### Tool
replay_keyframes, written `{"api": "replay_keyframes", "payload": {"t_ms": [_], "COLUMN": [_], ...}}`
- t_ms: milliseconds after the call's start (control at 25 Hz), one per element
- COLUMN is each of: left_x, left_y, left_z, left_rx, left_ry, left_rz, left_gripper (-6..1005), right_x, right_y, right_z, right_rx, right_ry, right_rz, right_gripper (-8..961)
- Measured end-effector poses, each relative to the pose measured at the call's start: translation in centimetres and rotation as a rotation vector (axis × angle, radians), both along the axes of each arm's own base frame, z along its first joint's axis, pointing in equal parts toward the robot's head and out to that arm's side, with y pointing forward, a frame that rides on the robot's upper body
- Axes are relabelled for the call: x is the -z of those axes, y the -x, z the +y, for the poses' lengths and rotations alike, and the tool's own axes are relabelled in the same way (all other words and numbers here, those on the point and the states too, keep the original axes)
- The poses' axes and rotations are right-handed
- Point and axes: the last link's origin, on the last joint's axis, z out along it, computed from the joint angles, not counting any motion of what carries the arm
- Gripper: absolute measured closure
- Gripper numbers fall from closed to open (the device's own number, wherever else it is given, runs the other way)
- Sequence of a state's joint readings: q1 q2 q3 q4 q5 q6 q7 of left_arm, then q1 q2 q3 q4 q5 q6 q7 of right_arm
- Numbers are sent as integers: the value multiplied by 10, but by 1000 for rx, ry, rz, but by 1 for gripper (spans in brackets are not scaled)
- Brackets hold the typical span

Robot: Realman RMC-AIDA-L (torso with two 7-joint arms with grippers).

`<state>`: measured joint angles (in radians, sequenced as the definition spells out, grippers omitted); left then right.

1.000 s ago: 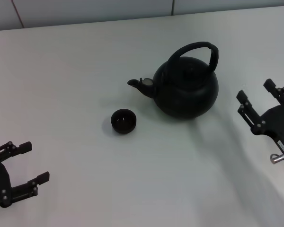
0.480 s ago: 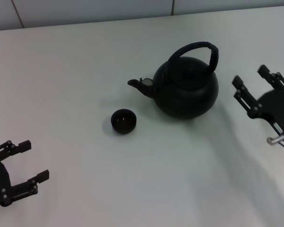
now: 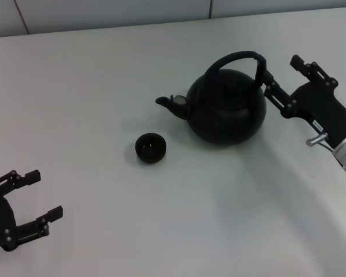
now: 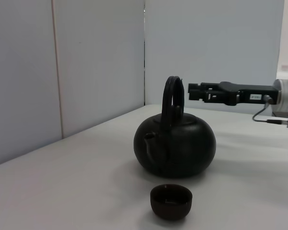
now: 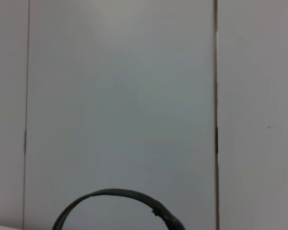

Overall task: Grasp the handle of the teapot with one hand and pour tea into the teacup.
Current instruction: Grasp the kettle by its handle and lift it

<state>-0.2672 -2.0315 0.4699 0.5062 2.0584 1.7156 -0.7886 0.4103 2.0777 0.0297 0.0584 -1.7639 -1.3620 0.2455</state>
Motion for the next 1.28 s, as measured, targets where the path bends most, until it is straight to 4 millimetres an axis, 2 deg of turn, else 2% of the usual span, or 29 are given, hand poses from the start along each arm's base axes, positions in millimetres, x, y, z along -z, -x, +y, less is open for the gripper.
{"api": "replay_keyframes", "payload": {"t_ms": [440, 920, 1280], "left_x": [3, 3, 3], "left_y": [-4, -4, -4], "left_z": [2, 2, 4], "left_rx": [4, 3, -5], "left_ry": [-4, -5, -5], "left_rz": [-13, -16, -14], "left_gripper": [184, 184, 184], "right_x": [5, 7, 9], "right_y": [2, 5, 7], "right_z": [18, 20, 20], "right_rx": [29, 19, 12], "right_ry": [38, 48, 53], "right_rz": [-37, -48, -45], "right_gripper": [278, 290, 464]}}
